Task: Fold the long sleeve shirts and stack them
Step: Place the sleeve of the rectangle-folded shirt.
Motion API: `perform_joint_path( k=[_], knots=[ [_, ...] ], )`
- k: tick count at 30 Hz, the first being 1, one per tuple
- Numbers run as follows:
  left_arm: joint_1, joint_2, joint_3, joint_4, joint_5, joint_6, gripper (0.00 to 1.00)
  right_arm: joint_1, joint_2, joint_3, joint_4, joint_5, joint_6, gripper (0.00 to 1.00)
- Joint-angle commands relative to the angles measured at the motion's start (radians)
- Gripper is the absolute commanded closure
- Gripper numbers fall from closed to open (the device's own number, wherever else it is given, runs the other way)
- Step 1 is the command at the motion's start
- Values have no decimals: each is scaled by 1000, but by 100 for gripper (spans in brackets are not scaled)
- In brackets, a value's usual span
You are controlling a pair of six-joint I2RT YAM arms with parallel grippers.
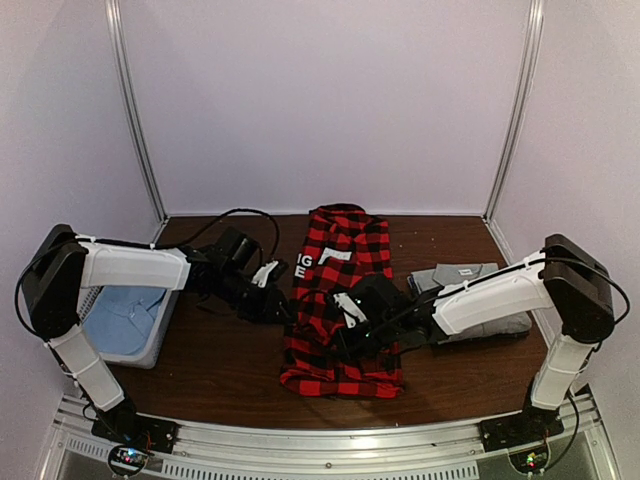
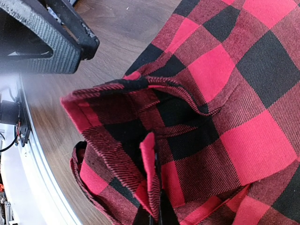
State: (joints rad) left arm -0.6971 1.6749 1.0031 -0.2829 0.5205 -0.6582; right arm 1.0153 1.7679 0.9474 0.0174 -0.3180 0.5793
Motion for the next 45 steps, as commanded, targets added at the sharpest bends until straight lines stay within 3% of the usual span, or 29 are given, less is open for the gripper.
perform_joint_path(
  k=[1,6,15,28,37,45],
  knots=[
    [8,-12,-15,58,36,-14,74,18,9,1,-4,-1,-2,100],
    [7,-2,-41,105,78,-37,74,20,7,-2,-7,1,-1,98],
    [-8,21,-37,136,106,-50,74,24,-22,-1,-28,12,-11,73],
    [-59,72,-37,150,121,-55,75,20,-114,60,-98,54,-33,45],
    [-73,133,-60,190,118,-62,76,-95,-39,230,-118,109,-94,45],
    [-74,154,-110,224,97,-76,77,-299,119,347,43,-18,-32,64]
  ],
)
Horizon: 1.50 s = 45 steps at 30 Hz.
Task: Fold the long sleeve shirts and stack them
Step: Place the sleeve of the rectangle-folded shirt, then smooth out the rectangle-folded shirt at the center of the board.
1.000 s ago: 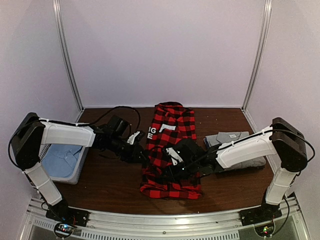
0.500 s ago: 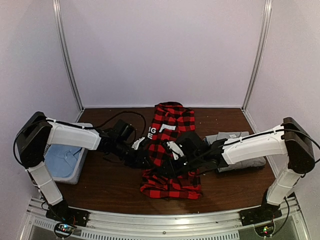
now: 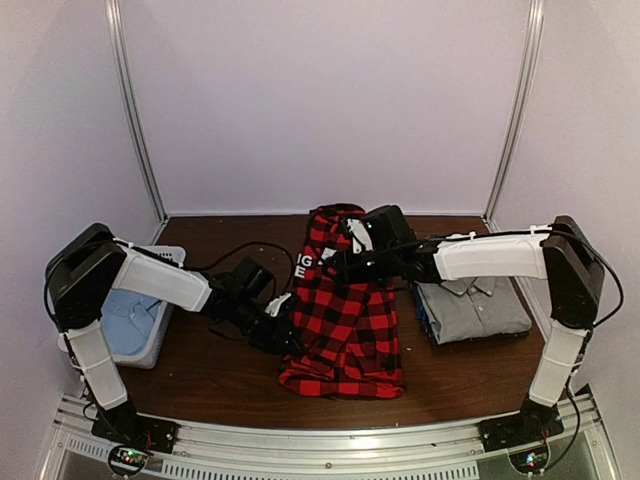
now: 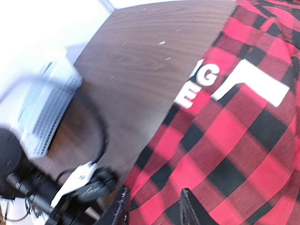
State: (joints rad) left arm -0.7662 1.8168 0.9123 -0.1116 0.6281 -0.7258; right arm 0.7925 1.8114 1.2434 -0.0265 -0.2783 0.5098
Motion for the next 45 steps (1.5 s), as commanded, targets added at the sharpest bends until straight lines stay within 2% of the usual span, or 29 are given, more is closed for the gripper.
perform_joint_path(
  k=[1,11,19,31,38,45],
  knots=[
    [-5,11,-25,53,-14,-9,77,-100,100,67,111,-73,47,65],
    [-14,1,-63,60,-37,-16,78,-199,354,273,182,-189,136,75],
    [-19,-2,-69,67,-40,-24,79,-234,496,372,236,-212,207,76],
    [-31,-21,-102,81,-51,-47,79,-314,690,550,177,-208,249,76],
    [-34,-39,-109,83,-55,-54,79,-329,692,627,129,-212,245,76],
    [-34,-69,-88,72,-63,-51,79,-331,562,616,68,-219,190,74]
  ],
)
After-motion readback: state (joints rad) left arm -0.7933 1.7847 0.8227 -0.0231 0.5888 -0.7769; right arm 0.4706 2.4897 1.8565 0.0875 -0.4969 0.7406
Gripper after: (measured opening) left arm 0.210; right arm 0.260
